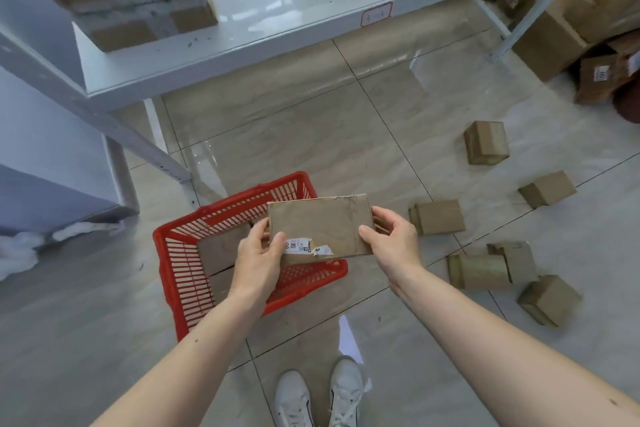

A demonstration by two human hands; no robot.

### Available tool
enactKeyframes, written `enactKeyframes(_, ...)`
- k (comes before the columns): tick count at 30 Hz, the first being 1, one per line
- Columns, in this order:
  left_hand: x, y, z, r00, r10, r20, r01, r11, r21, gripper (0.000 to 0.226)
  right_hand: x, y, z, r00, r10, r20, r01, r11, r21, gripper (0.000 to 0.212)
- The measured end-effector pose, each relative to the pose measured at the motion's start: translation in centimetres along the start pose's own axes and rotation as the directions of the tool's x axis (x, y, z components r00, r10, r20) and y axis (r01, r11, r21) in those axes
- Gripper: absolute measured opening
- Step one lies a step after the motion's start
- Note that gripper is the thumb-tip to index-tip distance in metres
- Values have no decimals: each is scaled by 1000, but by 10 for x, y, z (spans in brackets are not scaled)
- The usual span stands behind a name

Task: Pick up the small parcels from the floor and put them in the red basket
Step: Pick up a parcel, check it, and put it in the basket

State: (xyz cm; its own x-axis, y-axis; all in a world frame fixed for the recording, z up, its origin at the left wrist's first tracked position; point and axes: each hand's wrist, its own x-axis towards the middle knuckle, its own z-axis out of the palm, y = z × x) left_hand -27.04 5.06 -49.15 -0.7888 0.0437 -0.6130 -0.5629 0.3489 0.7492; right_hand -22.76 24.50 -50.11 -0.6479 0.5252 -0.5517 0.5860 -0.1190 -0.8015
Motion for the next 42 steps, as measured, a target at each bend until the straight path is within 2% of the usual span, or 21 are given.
enactKeyframes(9,29,-73,-4,988,-146,-60,141,988,-68,51,27,54,46,990,25,140,-2,988,-156,47)
enactKeyframes(16,56,-129,0,985,-141,-95,135,988,-71,57,54,114,78,984,81,160,-42,972,-232,44)
enactKeyframes(22,88,-174,0,970,-195,-142,191,981,-43,44,74,154,97,966,133,221,-75,965,-251,59)
enactKeyframes(24,101,-190,3,972,-193,-137,191,981,-29,54,82,166,106,962,139,234,-65,952,-298,61)
enactKeyframes(26,115,-205,6,973,-188,-133,188,982,-9,65,91,178,117,961,144,236,-49,928,-369,72)
enactKeyframes(27,121,-212,8,974,-183,-135,185,983,2,66,96,185,121,963,135,232,-33,917,-397,71)
enactKeyframes(31,146,-234,14,973,-188,-137,180,981,-66,60,115,200,132,978,96,185,4,879,-477,43)
enactKeyframes(34,159,-244,19,971,-196,-139,185,979,-84,54,126,210,140,985,66,158,40,810,-586,35)
enactKeyframes(37,170,-256,26,975,-176,-133,178,984,0,59,131,224,152,985,22,169,118,630,-767,34)
enactKeyframes(39,176,-266,30,978,-167,-122,175,983,55,64,133,233,158,983,9,184,150,542,-827,43)
enactKeyframes(42,183,-282,34,978,-171,-116,187,973,138,68,137,244,164,974,2,226,198,479,-855,71)
